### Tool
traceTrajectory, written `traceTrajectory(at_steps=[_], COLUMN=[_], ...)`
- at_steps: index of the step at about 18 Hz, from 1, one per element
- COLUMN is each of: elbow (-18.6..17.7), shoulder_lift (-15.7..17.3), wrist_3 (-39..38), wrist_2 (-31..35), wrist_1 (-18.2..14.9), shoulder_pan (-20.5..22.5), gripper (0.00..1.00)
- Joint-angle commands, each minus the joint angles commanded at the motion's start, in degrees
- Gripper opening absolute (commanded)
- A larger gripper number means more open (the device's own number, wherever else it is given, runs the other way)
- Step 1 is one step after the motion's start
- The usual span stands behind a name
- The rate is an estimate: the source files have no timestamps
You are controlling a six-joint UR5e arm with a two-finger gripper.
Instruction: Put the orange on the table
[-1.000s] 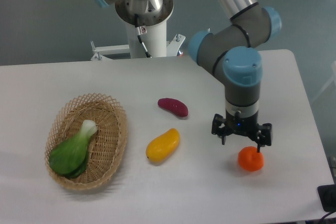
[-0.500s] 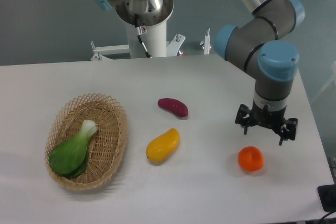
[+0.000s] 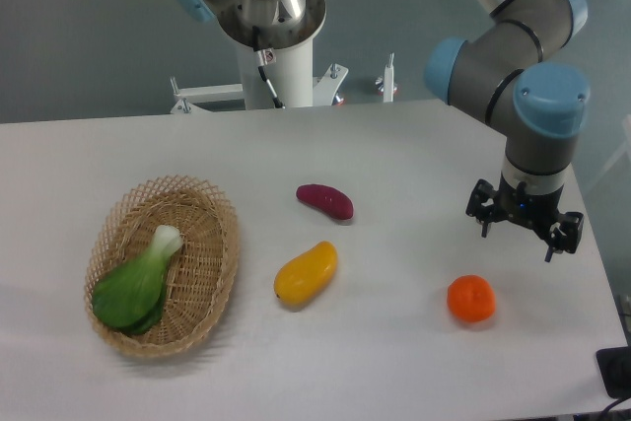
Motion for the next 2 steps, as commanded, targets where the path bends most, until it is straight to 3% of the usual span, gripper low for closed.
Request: traceTrajectory(at_steps=[2], elbow=[0.0], shoulder_lift=[0.0], wrist_3=[0.0], wrist_2=[0.09], wrist_1=[0.26], shoulder_pan=[0.09], gripper=[1.0])
